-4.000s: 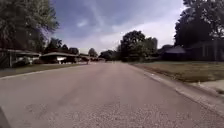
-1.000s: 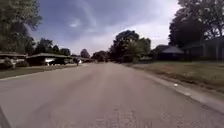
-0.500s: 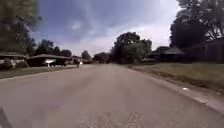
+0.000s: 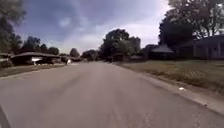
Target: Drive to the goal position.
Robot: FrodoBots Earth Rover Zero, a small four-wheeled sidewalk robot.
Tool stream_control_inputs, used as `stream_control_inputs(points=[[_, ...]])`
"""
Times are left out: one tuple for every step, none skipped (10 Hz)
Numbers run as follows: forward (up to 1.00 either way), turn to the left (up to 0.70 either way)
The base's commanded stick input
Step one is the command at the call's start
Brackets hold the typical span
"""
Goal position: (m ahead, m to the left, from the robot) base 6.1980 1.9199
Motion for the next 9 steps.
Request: stream_control_inputs(points=[[0.7, 0.03], [0.7, -0.2], [0.7, -0.18], [0.7, 0.03], [0.7, 0.03], [0.7, 0.03], [0.7, 0.03], [0.7, 0.03], [0.7, 0.03]])
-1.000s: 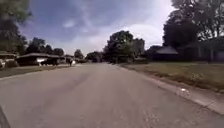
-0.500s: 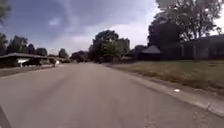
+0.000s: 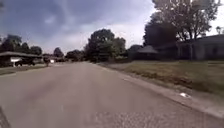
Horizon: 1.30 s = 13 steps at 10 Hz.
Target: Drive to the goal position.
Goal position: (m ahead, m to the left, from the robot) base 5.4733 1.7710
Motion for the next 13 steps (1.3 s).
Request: stream_control_inputs(points=[[0.7, 0.03], [0.7, 0.08], [0.7, 0.24], [0.7, 0.23], [0.7, 0.06], [0.7, 0.03], [0.7, 0.03], [0.7, 0.03], [0.7, 0.03], [0.7, 0.03], [0.7, 0.03], [0.7, 0.03], [0.7, 0.03]])
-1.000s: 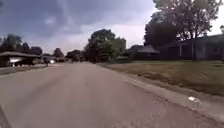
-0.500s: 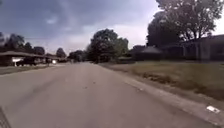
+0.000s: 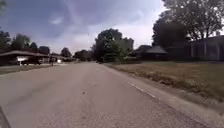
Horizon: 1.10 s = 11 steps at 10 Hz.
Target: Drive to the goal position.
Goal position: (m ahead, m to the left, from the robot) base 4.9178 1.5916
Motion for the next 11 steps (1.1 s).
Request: stream_control_inputs(points=[[0.7, 0.03], [0.7, 0.03], [0.7, 0.03], [0.7, 0.03], [0.7, 0.03], [0.7, 0.03], [0.7, 0.03], [0.7, 0.03], [0.7, 0.03], [0.7, 0.03], [0.7, 0.15]])
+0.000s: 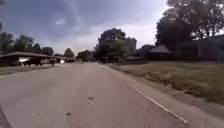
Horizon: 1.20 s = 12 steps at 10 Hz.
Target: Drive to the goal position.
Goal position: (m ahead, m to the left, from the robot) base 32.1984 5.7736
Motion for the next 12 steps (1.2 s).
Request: stream_control_inputs(points=[[0.7, 0.28], [0.7, 0.22], [0.7, 0.03], [0.7, 0.03], [0.7, 0.12], [0.7, 0.3], [0.7, 0.1], [0.7, 0.03], [0.7, 0.03], [0.7, 0.03], [0.7, 0.03], [0.7, 0.03]])
